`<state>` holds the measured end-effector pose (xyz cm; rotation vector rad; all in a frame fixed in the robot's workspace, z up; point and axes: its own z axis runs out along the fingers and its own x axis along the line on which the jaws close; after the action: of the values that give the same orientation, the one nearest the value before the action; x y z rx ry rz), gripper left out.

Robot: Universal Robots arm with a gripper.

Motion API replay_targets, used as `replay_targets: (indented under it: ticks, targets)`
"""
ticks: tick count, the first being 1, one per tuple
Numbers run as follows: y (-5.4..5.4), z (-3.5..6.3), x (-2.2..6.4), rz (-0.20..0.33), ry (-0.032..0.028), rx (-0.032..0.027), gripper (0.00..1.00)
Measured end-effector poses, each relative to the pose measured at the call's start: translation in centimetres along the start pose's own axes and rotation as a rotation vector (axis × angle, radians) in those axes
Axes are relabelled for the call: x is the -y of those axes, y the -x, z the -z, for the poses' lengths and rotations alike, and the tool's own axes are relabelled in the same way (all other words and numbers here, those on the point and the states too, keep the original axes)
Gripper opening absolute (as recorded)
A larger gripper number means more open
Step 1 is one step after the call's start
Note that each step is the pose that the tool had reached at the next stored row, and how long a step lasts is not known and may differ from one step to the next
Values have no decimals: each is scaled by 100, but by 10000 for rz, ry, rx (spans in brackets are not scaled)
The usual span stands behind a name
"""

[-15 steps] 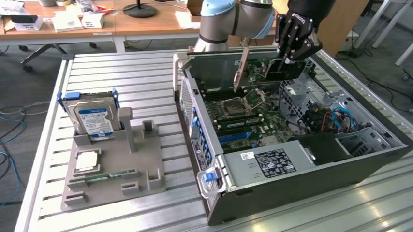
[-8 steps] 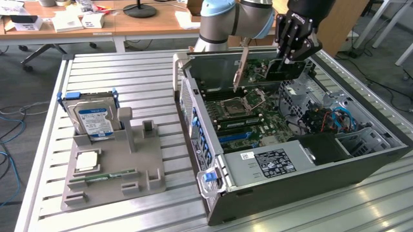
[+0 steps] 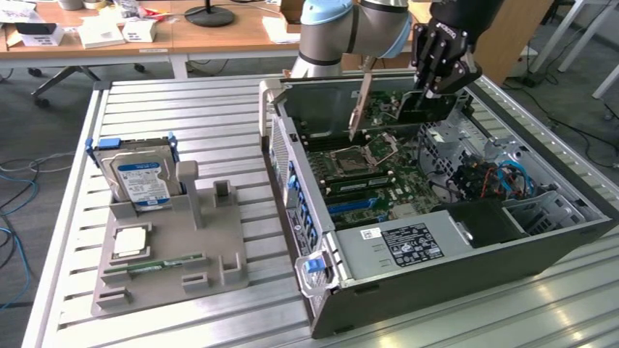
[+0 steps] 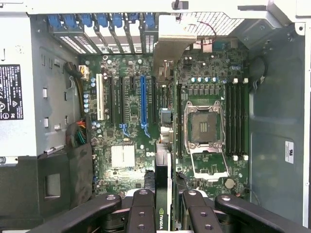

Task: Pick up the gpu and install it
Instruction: 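Insert the gpu into the slot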

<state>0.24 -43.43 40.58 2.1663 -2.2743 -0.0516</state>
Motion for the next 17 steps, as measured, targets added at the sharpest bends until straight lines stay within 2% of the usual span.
replay_targets:
  ticks: [17]
  targets:
    - [-6, -204, 0, 1, 9, 113, 27]
